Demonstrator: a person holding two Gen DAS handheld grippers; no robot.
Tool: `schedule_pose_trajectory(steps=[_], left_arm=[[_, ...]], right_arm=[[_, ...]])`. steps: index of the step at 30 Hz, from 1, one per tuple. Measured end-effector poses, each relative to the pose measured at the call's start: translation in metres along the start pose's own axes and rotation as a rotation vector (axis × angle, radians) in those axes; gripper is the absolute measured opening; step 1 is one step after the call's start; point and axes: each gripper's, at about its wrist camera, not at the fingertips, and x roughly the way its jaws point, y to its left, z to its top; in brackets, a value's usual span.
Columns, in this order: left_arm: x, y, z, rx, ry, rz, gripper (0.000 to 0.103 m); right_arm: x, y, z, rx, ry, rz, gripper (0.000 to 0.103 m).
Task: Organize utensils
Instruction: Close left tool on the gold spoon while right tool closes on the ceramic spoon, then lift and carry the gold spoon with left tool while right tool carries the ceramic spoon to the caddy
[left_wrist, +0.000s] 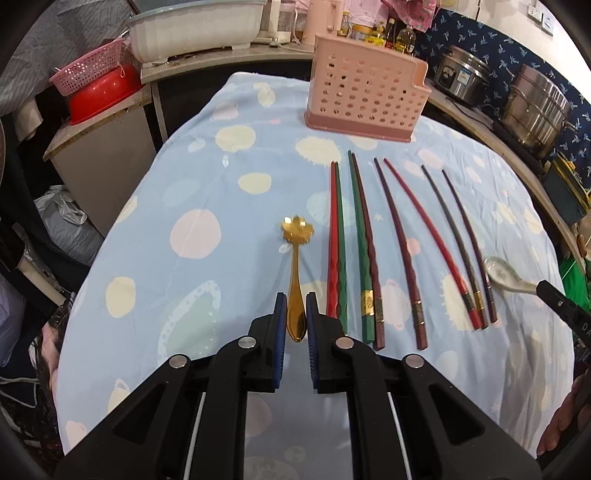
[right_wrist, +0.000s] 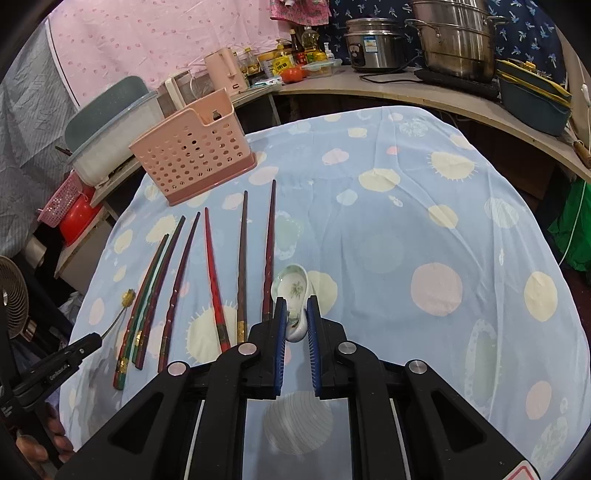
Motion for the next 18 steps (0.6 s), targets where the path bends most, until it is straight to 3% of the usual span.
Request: schedule_pose_trajectory(steps=[4,6,18], left_arm=[[-0.012,-0.003,0.008,-0.001,-0.034,-0.009,0.009],[-0.017,-0.004,0.012,0.000,-0.048,-0.011,0.001],[-0.030,-0.009,0.027,0.003,-0.079,-0.025,0.000]], right_arm=[[-0.005,-0.001,0.002,0.004,-0.008,0.004,0.010],[-0.007,-0.001,0.003,0.006,-0.012,0.005,0.010],[-0.015,0.000,0.013,0.008,-0.031,0.010,0.007]])
